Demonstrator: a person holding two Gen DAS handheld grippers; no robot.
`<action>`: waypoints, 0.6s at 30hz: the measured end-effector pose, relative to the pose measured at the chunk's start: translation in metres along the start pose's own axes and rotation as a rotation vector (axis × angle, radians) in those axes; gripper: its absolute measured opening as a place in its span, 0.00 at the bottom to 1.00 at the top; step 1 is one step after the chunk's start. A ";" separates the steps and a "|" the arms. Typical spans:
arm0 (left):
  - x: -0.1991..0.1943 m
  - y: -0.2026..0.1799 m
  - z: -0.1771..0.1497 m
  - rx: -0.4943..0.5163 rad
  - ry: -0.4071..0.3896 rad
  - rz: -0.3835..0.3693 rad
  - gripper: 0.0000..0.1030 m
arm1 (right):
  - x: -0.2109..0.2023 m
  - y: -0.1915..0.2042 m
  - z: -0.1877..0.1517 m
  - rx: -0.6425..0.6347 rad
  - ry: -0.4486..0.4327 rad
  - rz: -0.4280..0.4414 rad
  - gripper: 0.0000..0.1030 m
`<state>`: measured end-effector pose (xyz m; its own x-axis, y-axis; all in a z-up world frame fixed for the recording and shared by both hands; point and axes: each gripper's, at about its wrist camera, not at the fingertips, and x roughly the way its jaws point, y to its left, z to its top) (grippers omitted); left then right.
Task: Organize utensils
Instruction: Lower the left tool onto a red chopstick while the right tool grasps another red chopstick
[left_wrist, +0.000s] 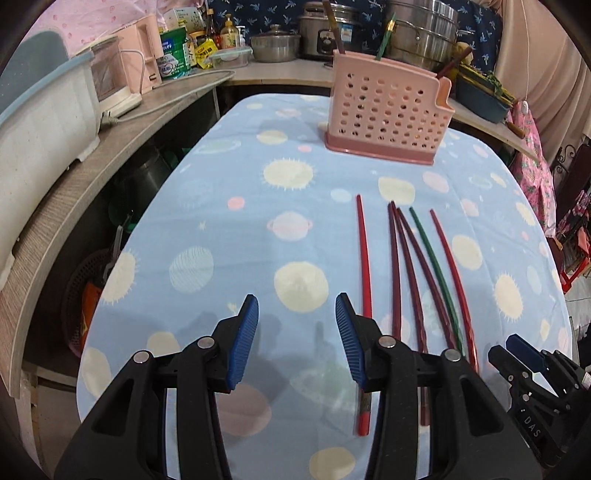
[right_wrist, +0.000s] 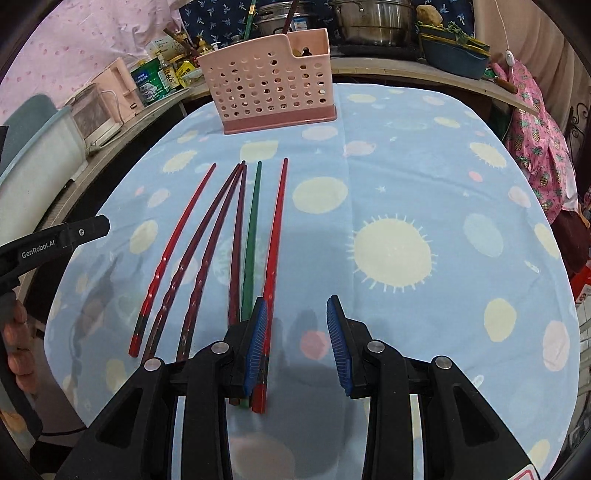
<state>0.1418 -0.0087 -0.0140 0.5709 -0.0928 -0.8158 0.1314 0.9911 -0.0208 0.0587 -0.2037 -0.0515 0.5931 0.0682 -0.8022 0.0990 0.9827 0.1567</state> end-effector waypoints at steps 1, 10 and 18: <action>0.001 0.001 -0.003 -0.001 0.005 -0.001 0.40 | 0.001 0.001 -0.002 -0.004 0.003 -0.001 0.32; 0.007 0.000 -0.022 0.014 0.045 -0.009 0.40 | 0.008 0.007 -0.016 -0.024 0.040 0.005 0.32; 0.008 -0.002 -0.028 0.022 0.060 -0.015 0.40 | 0.009 0.009 -0.021 -0.041 0.049 0.000 0.26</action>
<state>0.1235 -0.0086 -0.0362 0.5194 -0.1016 -0.8484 0.1584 0.9871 -0.0213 0.0483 -0.1905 -0.0695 0.5530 0.0753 -0.8298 0.0659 0.9888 0.1336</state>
